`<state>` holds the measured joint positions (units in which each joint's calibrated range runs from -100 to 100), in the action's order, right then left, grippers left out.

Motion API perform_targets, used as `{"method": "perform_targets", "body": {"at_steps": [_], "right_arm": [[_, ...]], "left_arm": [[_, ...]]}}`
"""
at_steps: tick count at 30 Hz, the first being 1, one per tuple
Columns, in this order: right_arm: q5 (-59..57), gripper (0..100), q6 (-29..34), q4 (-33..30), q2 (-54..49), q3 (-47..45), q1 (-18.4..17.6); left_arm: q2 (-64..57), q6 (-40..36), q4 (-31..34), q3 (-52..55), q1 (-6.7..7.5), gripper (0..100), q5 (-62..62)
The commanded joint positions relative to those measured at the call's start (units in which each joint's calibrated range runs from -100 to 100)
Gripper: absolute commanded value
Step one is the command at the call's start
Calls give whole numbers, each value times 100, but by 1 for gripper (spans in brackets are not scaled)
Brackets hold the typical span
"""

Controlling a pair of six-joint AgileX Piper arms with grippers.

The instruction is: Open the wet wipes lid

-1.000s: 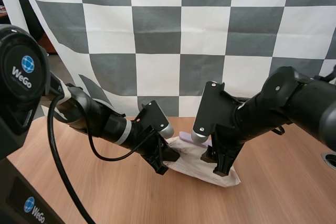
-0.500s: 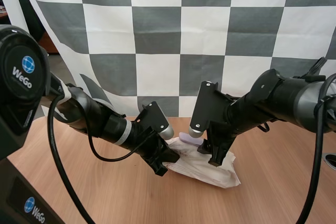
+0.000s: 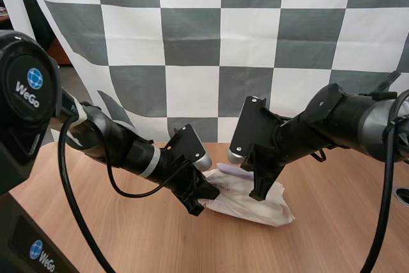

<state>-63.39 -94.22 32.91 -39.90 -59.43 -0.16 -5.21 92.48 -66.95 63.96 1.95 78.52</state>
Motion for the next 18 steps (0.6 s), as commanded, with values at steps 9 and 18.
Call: {"method": "perform_targets", "body": {"at_steps": [9, 18], "right_arm": [[-740, 0, 40, -116, -37, 3, -5], [-1126, 100, 378, -687, -292, 3, -5]], "left_arm": [[-4, 87, 103, 0, 3, 0, 22], [-4, 87, 164, 0, 3, 0, 22]]}}
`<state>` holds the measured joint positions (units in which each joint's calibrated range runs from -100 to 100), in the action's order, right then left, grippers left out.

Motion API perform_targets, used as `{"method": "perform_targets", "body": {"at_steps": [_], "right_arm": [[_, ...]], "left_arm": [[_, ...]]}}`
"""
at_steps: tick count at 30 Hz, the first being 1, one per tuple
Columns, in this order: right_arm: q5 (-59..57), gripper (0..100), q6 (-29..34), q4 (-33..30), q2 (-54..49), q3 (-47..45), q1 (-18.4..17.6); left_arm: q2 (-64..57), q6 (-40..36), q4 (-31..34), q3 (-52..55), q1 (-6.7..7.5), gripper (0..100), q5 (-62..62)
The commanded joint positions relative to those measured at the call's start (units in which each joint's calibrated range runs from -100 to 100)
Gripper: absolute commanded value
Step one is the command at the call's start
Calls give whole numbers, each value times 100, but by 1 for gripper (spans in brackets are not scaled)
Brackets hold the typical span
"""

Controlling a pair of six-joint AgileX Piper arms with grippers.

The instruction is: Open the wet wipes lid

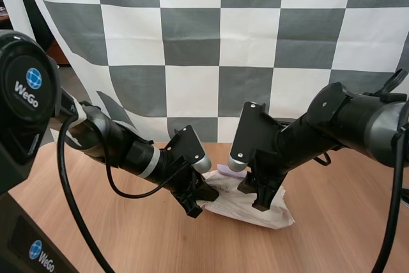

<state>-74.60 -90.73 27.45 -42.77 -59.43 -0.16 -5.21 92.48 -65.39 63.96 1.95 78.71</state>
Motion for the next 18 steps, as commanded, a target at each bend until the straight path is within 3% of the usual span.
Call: {"method": "perform_targets", "body": {"at_steps": [1, 18], "right_arm": [[-2, 100, 67, -245, -1, 3, -5], [877, 99, -18, -113, 558, 3, -5]], "left_arm": [[-4, 87, 9, 0, 3, 0, 3], [-4, 87, 9, 0, 3, 0, 21]]}}
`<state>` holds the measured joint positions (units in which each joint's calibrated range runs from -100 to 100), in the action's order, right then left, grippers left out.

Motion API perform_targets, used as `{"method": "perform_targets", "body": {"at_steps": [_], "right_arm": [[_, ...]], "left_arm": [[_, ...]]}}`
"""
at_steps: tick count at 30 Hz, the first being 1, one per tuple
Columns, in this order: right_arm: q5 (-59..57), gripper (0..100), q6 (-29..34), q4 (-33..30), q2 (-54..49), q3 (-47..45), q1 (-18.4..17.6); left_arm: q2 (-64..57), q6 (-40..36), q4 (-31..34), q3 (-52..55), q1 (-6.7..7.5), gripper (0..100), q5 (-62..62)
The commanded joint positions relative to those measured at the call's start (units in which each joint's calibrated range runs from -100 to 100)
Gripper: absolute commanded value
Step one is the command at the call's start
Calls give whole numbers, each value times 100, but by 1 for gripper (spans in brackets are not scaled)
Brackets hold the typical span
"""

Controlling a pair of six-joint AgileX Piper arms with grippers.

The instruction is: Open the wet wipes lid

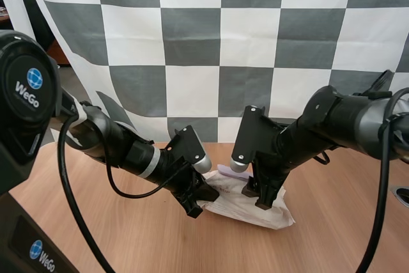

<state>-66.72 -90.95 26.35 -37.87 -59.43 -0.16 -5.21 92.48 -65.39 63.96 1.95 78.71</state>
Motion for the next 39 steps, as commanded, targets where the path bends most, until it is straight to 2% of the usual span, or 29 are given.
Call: {"method": "perform_targets", "body": {"at_steps": [1, 2, 5, 8, 19, 34, 39], "right_arm": [[119, 89, 4, -3, 117, 3, -5], [119, 80, 4, -3, 137, 3, -5], [40, 37, 4, 60, 152, 3, -5], [39, 0, 4, 242, 152, 3, -5], [80, 0, 4, 372, -11, 16, -5], [1421, 0, -5, 552, -11, 16, -5], [1676, 0, -378, 1037, 62, 16, -5]], "left_arm": [[-4, 87, 9, 0, 3, 0, 21], [-4, 87, 9, 0, 3, 0, 21], [-4, 87, 9, 0, 3, 0, 21], [-4, 87, 21, 0, 3, 0, 21], [12, 87, 95, 0, 3, 0, 79], [12, 87, 133, 0, 3, 0, 212], [12, 87, 133, 0, 3, 0, 246]]}}
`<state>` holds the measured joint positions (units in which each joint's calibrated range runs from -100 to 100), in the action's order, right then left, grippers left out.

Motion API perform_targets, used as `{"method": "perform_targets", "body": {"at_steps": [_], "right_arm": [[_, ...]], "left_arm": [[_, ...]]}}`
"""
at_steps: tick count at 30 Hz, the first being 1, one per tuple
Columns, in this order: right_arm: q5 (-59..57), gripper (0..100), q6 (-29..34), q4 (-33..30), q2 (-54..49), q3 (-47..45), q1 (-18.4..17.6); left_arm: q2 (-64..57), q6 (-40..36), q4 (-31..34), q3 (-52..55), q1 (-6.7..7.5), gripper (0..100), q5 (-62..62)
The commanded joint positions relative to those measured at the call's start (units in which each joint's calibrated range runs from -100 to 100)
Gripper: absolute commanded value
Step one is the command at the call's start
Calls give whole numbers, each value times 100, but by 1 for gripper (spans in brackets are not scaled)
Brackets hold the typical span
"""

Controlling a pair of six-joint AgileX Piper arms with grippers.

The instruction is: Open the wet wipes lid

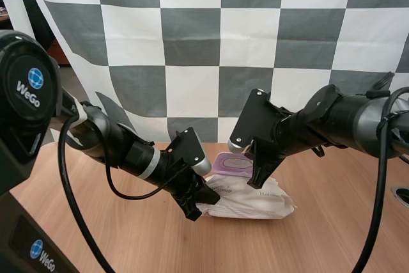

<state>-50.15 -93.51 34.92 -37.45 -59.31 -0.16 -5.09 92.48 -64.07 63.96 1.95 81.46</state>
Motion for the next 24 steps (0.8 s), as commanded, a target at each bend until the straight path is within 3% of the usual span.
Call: {"method": "perform_targets", "body": {"at_steps": [1, 24], "right_arm": [[67, 0, -208, 309, 69, 4, -5], [548, 0, -605, 1109, 1712, 666, -5]], "left_arm": [[1, 87, 0, 0, 3, 0, -29], [1, 87, 0, 0, 3, 0, -12]]}}
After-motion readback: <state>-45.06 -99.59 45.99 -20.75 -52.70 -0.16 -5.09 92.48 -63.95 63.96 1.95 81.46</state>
